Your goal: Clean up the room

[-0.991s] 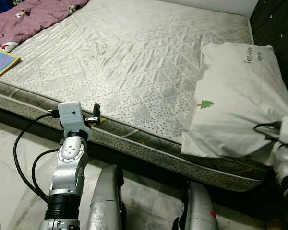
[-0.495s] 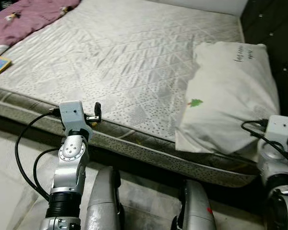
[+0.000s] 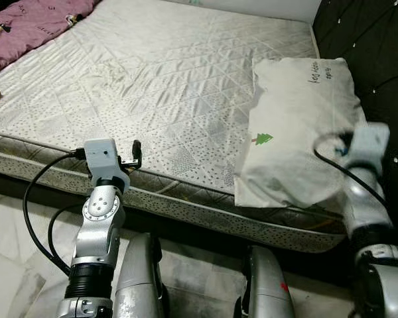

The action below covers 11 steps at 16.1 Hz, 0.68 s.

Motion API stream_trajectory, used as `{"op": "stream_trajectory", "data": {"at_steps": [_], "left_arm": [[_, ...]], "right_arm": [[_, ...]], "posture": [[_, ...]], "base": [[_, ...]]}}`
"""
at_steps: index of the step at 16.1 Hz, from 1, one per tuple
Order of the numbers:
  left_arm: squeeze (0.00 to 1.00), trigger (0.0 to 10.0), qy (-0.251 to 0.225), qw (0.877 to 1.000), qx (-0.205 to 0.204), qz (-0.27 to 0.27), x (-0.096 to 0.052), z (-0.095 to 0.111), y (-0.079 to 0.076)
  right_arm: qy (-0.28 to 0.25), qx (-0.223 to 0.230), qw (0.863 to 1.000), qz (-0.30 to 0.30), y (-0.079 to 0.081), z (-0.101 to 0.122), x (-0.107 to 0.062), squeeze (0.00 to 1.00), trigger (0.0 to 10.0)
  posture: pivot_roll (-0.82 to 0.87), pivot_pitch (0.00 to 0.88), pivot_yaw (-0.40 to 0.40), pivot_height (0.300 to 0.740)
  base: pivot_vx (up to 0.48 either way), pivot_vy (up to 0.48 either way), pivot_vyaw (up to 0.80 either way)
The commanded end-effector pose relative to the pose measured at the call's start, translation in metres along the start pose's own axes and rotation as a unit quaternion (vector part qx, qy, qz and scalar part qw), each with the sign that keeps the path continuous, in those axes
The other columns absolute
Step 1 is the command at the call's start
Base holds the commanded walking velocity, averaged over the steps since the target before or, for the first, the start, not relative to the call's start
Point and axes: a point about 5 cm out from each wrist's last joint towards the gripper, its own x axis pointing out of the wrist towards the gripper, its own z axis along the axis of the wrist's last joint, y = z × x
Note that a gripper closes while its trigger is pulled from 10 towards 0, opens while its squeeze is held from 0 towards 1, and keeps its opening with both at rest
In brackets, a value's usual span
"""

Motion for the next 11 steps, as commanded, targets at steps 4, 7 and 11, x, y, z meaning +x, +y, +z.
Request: {"op": "stream_trajectory", "data": {"at_steps": [4, 7, 11], "left_arm": [[0.00, 10.0, -0.007, 1.000, -0.005, 0.003, 0.003, 0.002, -0.002], [0.00, 10.0, -0.008, 1.000, -0.008, 0.005, 0.005, 0.003, -0.002], [0.00, 10.0, -0.015, 1.000, -0.014, 0.003, 0.005, 0.004, -0.004]], "right_arm": [[-0.039, 0.043, 0.997, 0.054, 0.037, 0.017, -0.012, 1.00, 10.0], [-0.023, 0.058, 0.993, 0.105, 0.061, 0.011, -0.027, 0.03, 10.0], [-0.019, 0.052, 0.989, 0.138, 0.074, 0.008, -0.038, 0.00, 10.0]], "posture": [[0.07, 0.000, -0.032, 0.572], [0.07, 0.000, -0.037, 0.572], [0.06, 0.000, -0.035, 0.572]], "base": [[0.000, 0.000, 0.00], [0.000, 0.000, -0.80], [0.000, 0.000, -0.60]]}}
